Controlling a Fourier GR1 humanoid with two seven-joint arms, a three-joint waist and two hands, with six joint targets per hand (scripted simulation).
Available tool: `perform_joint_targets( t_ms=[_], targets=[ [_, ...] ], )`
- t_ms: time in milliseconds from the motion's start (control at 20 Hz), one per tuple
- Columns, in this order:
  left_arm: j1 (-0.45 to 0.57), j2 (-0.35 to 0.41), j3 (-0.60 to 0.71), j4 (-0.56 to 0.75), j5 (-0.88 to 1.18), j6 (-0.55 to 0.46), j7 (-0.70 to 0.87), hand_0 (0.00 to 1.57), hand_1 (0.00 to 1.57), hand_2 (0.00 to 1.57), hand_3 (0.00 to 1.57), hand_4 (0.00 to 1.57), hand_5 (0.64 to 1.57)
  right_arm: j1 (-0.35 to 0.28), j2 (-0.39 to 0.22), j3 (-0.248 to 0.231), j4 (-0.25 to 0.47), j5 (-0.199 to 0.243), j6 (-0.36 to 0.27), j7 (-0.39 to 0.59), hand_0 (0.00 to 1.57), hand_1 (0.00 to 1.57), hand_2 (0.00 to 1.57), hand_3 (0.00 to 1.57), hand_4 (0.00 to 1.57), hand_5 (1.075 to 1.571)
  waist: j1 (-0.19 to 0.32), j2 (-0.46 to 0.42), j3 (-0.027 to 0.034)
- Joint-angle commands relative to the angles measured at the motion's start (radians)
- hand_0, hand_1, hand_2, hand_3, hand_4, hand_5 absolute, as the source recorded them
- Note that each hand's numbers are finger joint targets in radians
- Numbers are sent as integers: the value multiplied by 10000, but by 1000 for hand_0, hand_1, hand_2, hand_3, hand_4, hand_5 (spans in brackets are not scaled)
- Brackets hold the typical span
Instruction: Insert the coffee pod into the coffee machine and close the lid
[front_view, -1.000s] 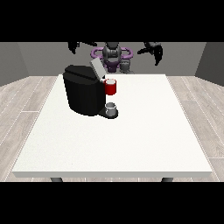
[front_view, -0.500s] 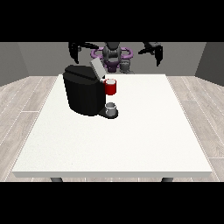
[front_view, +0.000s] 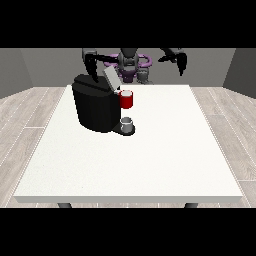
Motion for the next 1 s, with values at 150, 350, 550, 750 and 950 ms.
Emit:
perform_joint_targets(
  t_ms=[150,350,550,750,950],
  targets=[
    [792,-39,-465,-1547,171,73,263,0,0,0,0,374,1571,-659,-178,78,699,120,135,-468,0,0,0,0,0,1571,113,505,0],
    [451,648,55,-2033,745,-283,896,0,0,0,0,368,1571,-834,-196,68,1011,164,188,-921,0,0,0,0,73,1571,159,859,0],
    [1186,683,-96,-1696,280,12,-332,0,0,0,0,331,1571,-1660,-241,172,953,267,14,-401,0,0,0,0,129,1571,116,1105,-3],
    [597,376,-292,-1657,84,562,-23,0,0,0,0,347,1571,-2372,-319,398,1085,558,3,-450,0,0,0,0,200,1571,-2,1566,-3],
    [687,975,90,-1429,425,66,310,0,0,0,0,339,1571,-2364,-196,943,851,867,245,-192,0,0,0,0,119,1571,-68,1113,-4]
  ],
)
